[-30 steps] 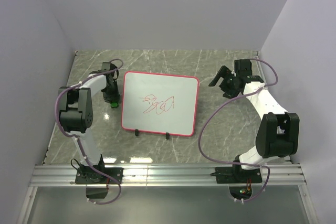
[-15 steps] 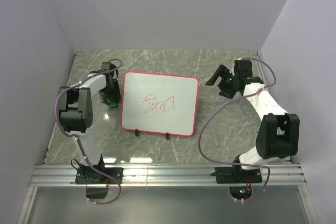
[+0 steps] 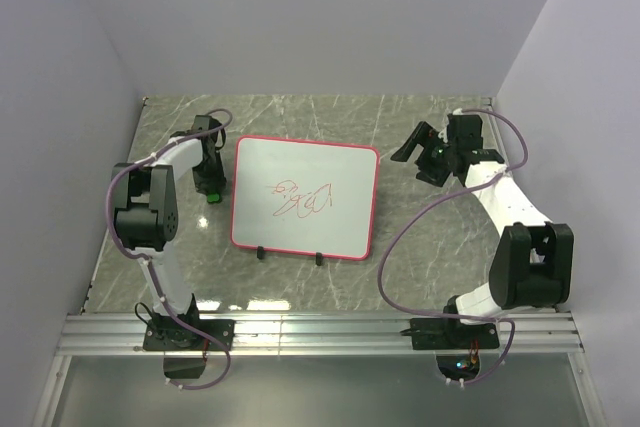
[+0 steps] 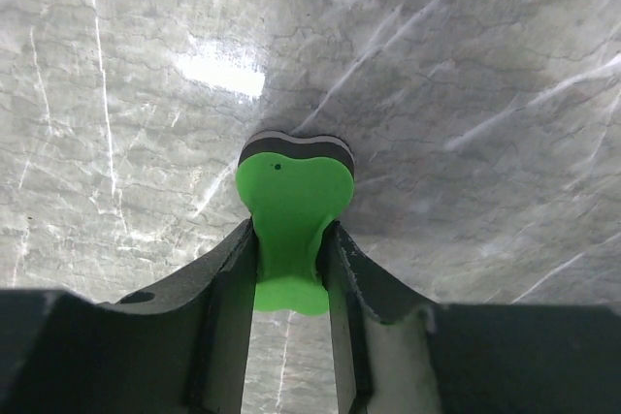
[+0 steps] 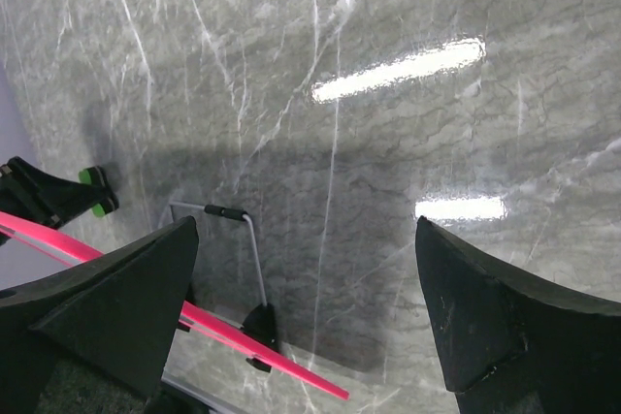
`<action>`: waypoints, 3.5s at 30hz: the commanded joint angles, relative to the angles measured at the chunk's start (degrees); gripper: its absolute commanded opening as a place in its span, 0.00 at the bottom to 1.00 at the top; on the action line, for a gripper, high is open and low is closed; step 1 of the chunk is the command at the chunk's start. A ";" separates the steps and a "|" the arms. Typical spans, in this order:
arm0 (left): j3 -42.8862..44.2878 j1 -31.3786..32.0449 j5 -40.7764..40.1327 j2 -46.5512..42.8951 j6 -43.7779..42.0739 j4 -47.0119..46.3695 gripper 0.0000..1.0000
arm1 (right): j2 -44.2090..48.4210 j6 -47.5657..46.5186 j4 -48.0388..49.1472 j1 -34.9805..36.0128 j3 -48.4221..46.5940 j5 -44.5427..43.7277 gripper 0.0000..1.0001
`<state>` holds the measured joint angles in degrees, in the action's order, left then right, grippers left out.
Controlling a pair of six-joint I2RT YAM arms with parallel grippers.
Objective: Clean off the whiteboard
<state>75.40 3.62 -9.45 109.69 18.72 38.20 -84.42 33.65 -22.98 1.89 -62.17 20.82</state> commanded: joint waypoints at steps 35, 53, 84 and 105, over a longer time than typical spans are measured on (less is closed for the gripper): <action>-3.41 6.12 -0.48 -32.69 15.89 2.41 0.00 | -1.27 11.87 24.46 2.06 0.65 24.97 0.98; -0.78 35.56 -4.17 -36.57 32.25 3.21 0.00 | 1.71 17.42 37.49 5.58 14.00 25.94 0.79; -7.45 51.49 -10.14 -15.91 23.12 -23.86 0.00 | 3.21 0.63 18.15 7.95 12.87 18.38 0.00; -27.31 34.54 -9.89 -26.09 20.22 -29.49 0.00 | 5.06 -1.48 13.40 8.13 9.17 16.89 0.00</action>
<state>53.39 43.00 -19.73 84.03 41.17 6.98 -80.82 32.42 -4.45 9.69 -50.52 41.82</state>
